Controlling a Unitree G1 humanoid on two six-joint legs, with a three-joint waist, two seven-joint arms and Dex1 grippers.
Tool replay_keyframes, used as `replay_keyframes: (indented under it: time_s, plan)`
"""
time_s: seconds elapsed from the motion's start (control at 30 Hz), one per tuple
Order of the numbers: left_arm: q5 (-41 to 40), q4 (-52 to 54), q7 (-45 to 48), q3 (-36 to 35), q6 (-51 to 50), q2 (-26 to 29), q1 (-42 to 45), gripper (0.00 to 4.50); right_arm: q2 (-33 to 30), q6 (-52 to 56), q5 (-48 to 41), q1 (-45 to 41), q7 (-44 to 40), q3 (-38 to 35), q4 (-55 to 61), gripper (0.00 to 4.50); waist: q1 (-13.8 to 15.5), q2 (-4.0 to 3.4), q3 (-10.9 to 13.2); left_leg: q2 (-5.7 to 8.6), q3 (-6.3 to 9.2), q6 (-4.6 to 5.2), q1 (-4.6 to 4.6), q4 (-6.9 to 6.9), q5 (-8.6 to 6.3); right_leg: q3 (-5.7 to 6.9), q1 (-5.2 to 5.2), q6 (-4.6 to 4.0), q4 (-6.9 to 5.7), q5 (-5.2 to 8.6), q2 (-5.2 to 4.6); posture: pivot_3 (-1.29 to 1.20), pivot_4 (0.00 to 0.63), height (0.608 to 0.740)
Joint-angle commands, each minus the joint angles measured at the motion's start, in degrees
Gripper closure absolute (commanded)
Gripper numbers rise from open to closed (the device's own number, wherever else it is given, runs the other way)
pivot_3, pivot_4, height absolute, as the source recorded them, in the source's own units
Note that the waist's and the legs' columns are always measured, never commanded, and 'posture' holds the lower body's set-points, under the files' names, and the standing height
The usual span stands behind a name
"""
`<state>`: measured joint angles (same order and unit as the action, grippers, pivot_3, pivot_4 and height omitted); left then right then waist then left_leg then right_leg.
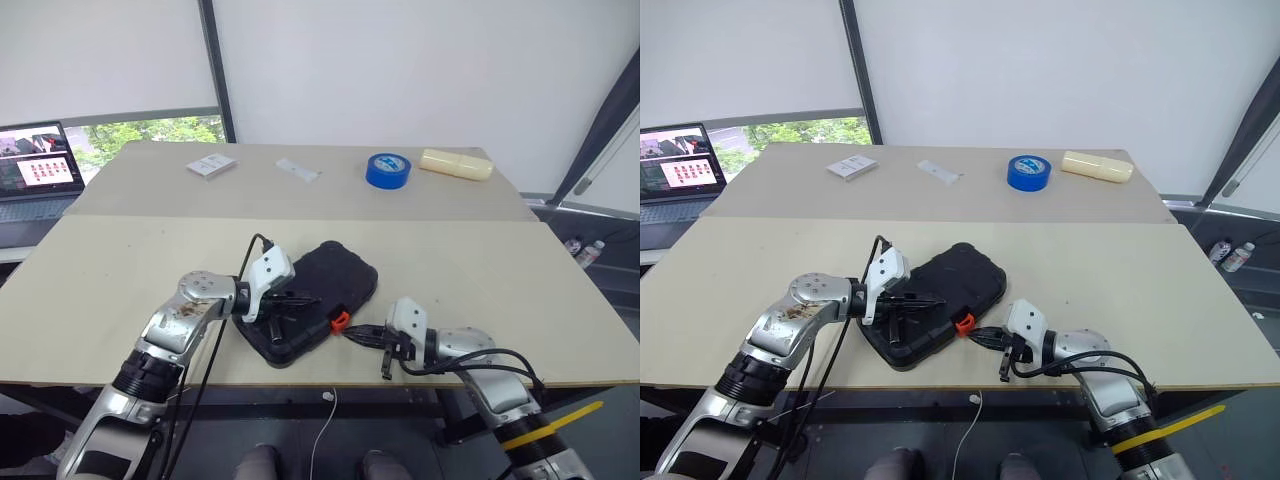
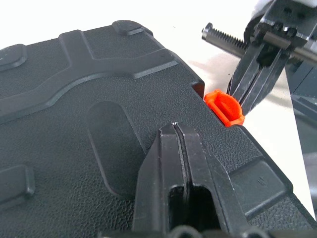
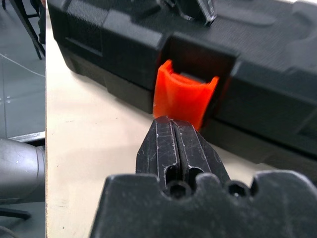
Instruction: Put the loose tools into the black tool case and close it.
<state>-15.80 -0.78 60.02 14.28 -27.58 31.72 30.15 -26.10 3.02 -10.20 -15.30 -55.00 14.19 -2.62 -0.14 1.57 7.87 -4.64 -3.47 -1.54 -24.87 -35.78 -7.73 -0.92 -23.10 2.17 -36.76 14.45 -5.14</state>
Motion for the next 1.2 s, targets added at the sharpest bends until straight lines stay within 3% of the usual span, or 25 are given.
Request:
replay_keyframes:
  time_s: [0.03, 0.57, 0.87, 1.2]
  plan:
    - [3.06, -4.32, -0.61, 2.92, -2.04, 0.32, -2.73, 4.48, 2.05, -1.0, -0.27, -2.81, 0.66, -0.25, -0.2, 4.5, -0.15, 0.0, 0.0, 0.0, 0.0, 0.0, 0.0, 0.0, 0.0, 0.0, 0.0, 0.0, 0.0, 0.0, 0.0, 0.0, 0.15, 0.74]
    - [3.53, -6.73, -0.19, 3.96, -0.62, -1.11, -2.55, 4.48, 3.54, 1.68, -3.37, -8.25, 1.21, -3.42, 4.16, 4.5, -0.86, -0.03, -0.01, -0.02, 0.0, -0.01, 0.0, 0.08, -0.01, 0.0, -0.05, -0.05, -0.04, -0.01, 0.0, 0.0, 0.15, 0.74]
    - [3.93, -7.03, 0.1, 3.78, -0.6, -1.62, -2.55, 4.48, 0.24, 2.95, 0.63, -4.69, -0.1, -0.93, 1.96, 4.5, -0.34, -0.12, -0.2, 0.13, -0.03, -0.02, 0.26, 0.53, -0.01, -0.01, 0.03, -0.12, 0.1, 0.24, -0.13, 0.0, 0.15, 0.74]
    - [3.97, -7.19, 0.32, 3.04, -0.26, -0.99, -2.54, 4.48, -2.29, 7.35, -3.71, 1.2, 0.53, -4.08, 8.99, 4.5, -0.27, -0.04, -0.31, 0.16, -0.02, -0.02, 0.44, 0.76, -0.01, -0.02, 0.11, -0.15, 0.11, 0.35, -0.13, 0.0, 0.15, 0.74]
